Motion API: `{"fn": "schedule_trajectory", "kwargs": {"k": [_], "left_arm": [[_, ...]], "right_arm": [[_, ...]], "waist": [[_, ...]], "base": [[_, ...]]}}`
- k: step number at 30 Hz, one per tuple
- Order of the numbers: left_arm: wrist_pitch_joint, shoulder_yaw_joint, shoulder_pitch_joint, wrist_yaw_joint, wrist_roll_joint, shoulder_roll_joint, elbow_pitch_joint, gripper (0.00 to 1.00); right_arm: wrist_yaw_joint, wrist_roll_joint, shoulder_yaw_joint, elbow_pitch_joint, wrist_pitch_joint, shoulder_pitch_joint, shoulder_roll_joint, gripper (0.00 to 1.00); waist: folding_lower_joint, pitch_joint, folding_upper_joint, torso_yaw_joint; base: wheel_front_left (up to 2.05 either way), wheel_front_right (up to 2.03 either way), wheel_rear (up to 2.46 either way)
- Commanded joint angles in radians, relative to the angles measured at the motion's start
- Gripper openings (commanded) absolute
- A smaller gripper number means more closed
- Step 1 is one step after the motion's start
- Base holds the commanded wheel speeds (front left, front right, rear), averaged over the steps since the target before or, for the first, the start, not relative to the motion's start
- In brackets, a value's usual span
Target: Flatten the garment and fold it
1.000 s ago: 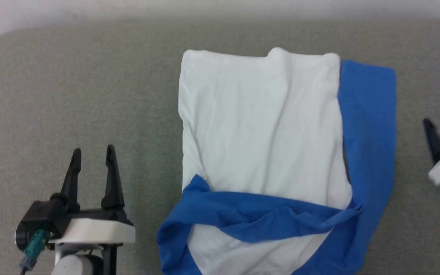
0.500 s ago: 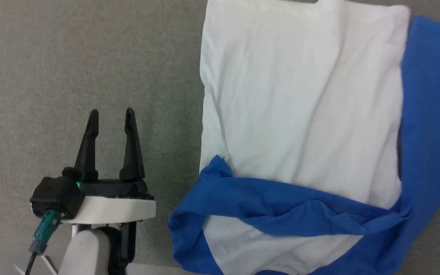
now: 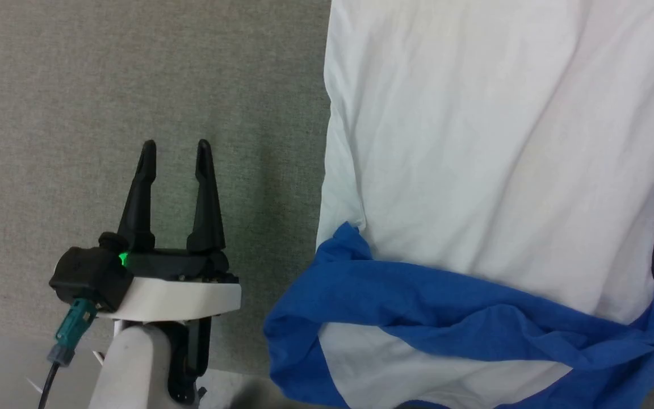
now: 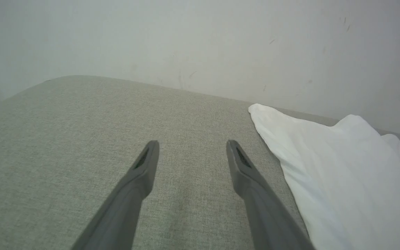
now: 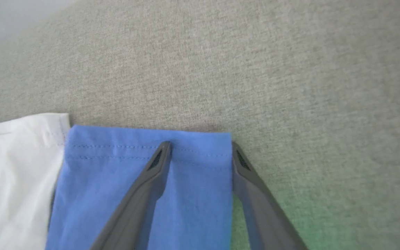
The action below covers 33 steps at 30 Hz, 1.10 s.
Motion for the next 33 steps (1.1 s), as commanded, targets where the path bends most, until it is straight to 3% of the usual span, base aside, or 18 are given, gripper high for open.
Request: {"fn": "schedule_trajectory", "kwargs": {"k": [1,4,12,16,21,27,33], "left_arm": [[-0.005,0.002,-0.016,-0.004,0.003,-0.005,0.001,1.00],[-0.005,0.008,-0.013,-0.009,0.005,-0.008,0.011,1.00],[-0.005,0.014,0.030,-0.017,0.005,-0.012,0.050,1.00],[-0.005,0.019,0.069,-0.018,0.006,-0.012,0.067,1.00],[-0.005,0.024,0.109,-0.019,0.008,-0.012,0.087,1.00],[-0.001,0.031,0.153,-0.012,0.007,-0.004,0.103,1.00],[0.026,0.031,0.188,-0.007,0.003,0.010,0.096,1.00]], "right_arm": [[-0.002,-0.004,0.022,0.074,0.046,0.076,0.057,0.00],[-0.002,-0.024,0.014,0.062,-0.008,0.072,0.054,0.00],[-0.002,-0.132,-0.020,0.020,-0.288,0.096,0.024,0.00],[-0.002,-0.198,-0.028,-0.003,-0.346,0.118,0.035,0.00],[-0.002,-0.226,0.039,-0.121,-0.352,0.178,0.096,0.00],[-0.002,-0.162,0.200,-0.398,-0.289,0.358,0.189,0.00],[-0.002,-0.133,0.299,-0.632,-0.282,0.529,0.338,0.00]], "waist": [[0.0002,-0.009,-0.0001,0.001],[0.0002,-0.038,-0.0001,-0.003],[0.0002,-0.198,-0.0001,-0.027],[0.0002,-0.277,-0.0001,-0.061],[0.0002,-0.365,-0.0001,-0.106],[0.0002,-0.460,-0.0001,-0.145],[0.0002,-0.513,-0.0001,-0.172]], "base": [[0.00,0.00,0.00],[0.00,0.00,0.00],[0.00,0.00,0.00],[0.00,0.00,0.00],[0.00,0.00,0.00],[0.00,0.00,0.00],[0.00,0.00,0.00]]}}
